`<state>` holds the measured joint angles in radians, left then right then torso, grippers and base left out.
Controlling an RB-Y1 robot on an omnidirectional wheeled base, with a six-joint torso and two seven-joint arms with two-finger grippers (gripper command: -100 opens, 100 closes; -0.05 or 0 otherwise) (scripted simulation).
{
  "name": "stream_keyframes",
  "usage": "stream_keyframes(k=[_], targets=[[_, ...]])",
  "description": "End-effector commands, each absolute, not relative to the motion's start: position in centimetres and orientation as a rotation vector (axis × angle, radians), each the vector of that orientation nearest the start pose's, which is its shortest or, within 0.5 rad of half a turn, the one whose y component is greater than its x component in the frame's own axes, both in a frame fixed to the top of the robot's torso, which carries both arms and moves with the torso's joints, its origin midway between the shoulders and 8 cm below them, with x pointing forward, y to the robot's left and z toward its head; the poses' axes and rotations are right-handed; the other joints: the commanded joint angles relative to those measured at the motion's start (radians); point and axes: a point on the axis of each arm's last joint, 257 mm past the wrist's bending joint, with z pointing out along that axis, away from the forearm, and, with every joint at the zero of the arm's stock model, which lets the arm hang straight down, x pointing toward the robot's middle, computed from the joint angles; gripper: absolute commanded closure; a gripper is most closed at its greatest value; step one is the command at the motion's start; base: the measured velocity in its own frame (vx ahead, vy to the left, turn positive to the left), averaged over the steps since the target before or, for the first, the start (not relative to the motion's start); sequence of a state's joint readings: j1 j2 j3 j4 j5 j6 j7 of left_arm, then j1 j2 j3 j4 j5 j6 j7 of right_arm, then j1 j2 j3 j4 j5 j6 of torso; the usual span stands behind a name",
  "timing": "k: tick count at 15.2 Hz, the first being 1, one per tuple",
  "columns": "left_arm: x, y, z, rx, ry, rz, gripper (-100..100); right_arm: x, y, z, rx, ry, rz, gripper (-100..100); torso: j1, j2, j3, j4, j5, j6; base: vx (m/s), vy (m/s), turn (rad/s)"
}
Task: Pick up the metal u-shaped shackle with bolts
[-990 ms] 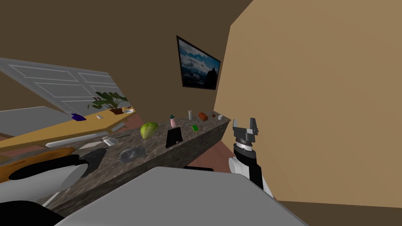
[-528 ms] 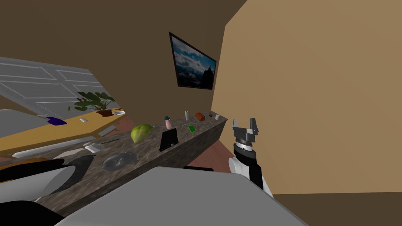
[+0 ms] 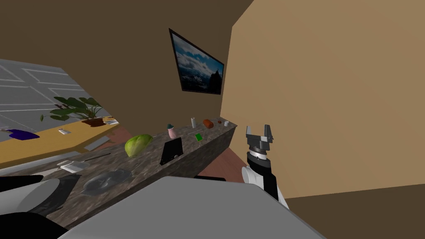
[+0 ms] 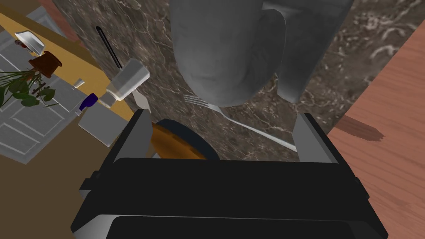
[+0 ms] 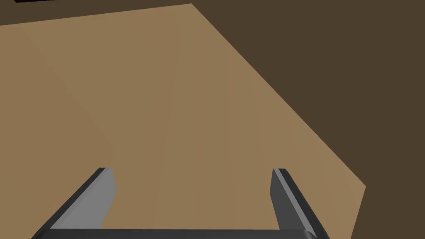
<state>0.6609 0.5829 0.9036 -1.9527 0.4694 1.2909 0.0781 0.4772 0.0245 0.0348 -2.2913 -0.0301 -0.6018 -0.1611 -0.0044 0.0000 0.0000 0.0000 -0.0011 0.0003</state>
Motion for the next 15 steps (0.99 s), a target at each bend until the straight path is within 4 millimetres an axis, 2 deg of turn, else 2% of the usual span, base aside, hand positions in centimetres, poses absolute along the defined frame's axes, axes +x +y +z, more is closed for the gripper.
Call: stream_keyframes(k=[1, 5, 6, 8, 9, 15], targets=[[7.3, 70.7, -23.9, -2.256, 1.0, 0.189, -100, 32.5, -26.9, 5.5, 0.639, 0.436, 1.542, 0, 0.0, 0.0, 0.0, 0.0, 0.0, 0.0, 0.047, -0.059, -0.14], [5.7, 70.6, -23.9, -2.312, 0.969, 0.215, -100, 32.5, -26.9, 5.5, 0.639, 0.436, 1.542, 0, 0.0, 0.0, 0.0, 0.0, 0.0, 0.0, 0.03, -0.044, -0.083], [4.6, 70.6, -23.7, -2.35, 0.939, 0.227, -100, 32.5, -26.9, 5.5, 0.639, 0.436, 1.542, 0, 0.001, 0.001, 0.0, 0.0, 0.0, 0.0, 0.038, -0.044, -0.127], [4.3, 70.5, -23.9, -2.362, 0.939, 0.236, -100, 32.5, -26.9, 5.5, 0.639, 0.436, 1.542, 0, 0.0, 0.0, 0.0, 0.0, 0.0, 0.0, 0.041, -0.039, -0.086], [3.3, 70.4, -23.7, -2.4, 0.911, 0.249, -100, 32.5, -26.9, 5.5, 0.639, 0.436, 1.542, 0, 0.001, 0.0, 0.0, 0.0, 0.0, -0.001, 0.041, -0.037, -0.079], [0.5, 69.7, -23.5, -2.508, 0.84, 0.288, -100, 32.5, -26.9, 5.5, 0.639, 0.436, 1.542, 0, 0.0, -0.001, -0.001, 0.0, 0.0, 0.0, 0.05, -0.046, -0.117]])
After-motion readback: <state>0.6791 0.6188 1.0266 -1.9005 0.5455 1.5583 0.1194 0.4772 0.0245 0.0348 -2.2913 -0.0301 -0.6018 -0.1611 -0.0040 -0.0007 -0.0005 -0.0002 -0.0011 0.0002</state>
